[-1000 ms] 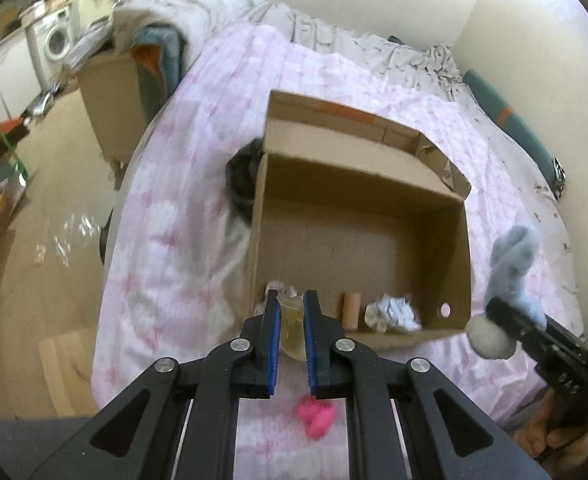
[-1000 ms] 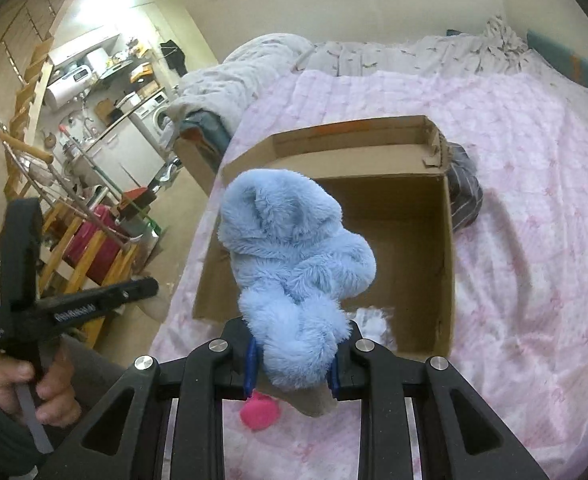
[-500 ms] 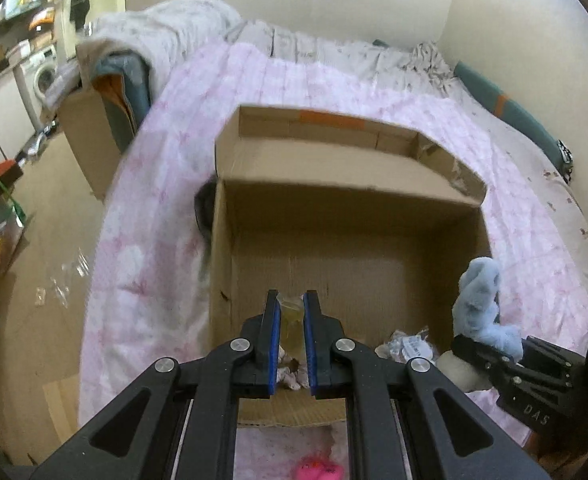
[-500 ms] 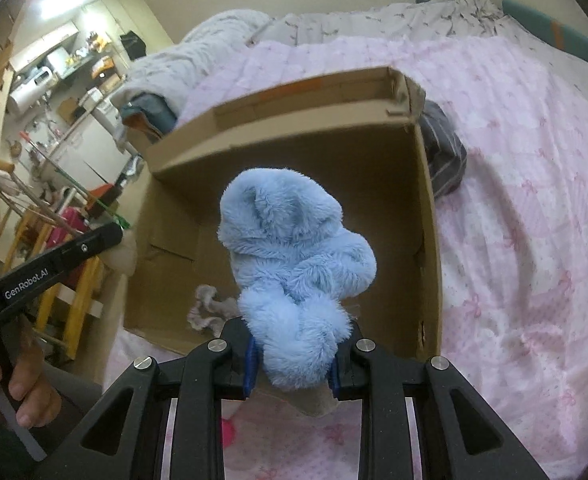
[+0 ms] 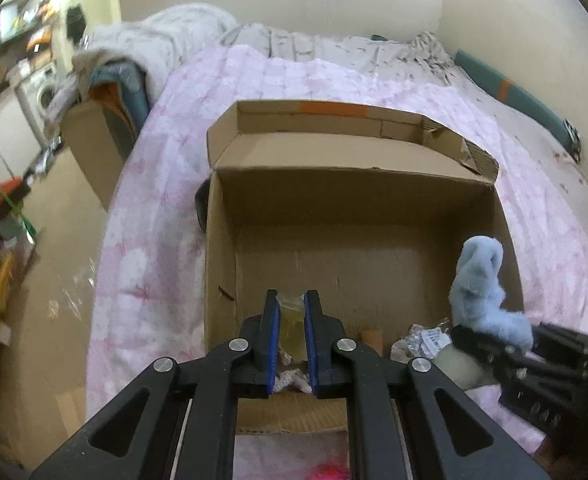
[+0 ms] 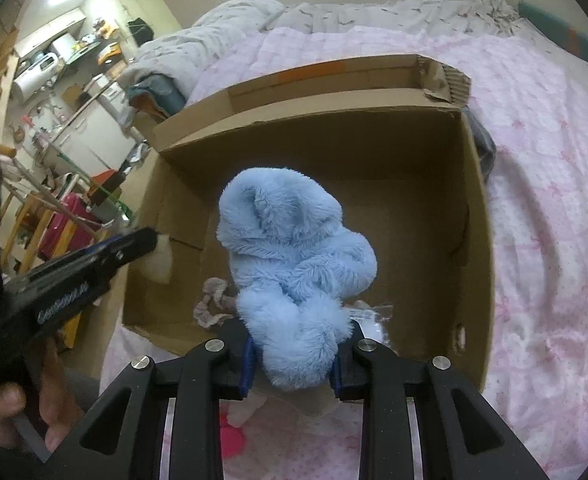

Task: Organize soft objects
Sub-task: 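Carry the tan item and blue scrunchie over the box with both grippers, then open the left gripper to drop the tan item while the right gripper releases the blue scrunchie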

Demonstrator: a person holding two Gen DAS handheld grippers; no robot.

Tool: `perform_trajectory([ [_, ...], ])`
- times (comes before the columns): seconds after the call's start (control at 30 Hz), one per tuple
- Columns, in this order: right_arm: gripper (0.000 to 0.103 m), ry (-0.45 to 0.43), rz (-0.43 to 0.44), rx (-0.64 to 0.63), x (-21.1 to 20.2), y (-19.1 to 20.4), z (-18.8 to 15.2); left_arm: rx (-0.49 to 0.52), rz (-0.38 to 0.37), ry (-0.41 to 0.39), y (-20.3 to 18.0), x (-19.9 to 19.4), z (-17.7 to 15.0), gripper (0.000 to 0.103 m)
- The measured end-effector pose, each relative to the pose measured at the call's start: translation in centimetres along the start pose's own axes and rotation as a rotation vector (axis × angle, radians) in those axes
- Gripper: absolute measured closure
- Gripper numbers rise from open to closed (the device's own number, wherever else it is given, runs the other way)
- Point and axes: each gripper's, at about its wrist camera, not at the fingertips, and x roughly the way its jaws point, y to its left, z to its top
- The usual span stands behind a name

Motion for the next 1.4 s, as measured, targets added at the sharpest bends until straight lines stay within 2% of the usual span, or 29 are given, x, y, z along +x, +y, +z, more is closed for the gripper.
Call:
perform_trajectory([
  [0.07, 0.073, 0.006, -0.036, 0.018, 0.1, -0.6, 0.0, 0.016, 0.018, -0.011, -0.3, 0.0, 0.0, 0.092],
  [0.17, 0.073, 0.009, -0.077, 0.043, 0.1, -1.6, -0.2, -0.01, 0.006, 0.01, 0.2, 0.6, 0.0, 0.092],
  [0.43, 0.073, -0.036, -0.127, 0.033, -0.8, -1.8, 0.0, -0.043, 0.022, 0.017, 1.3, 1.0, -0.1, 0.092],
  [0.73, 0.073, -0.001, -0.15, 0.036, -0.2, -1.9, 0.1, -0.035, 0.029, 0.033, 1.2, 1.4, -0.2, 0.091],
  [0.87, 0.073, 0.017, -0.146, 0.046, 0.2, -2.1, 0.0, -0.031, 0.036, 0.046, 1.1, 1.6, -0.4, 0.086],
  [1.4, 0.071, -0.005, -0.122, 0.069, -0.1, -2.4, 0.1, 0.012, 0.024, 0.048, 0.1, 1.5, -0.7, 0.08],
])
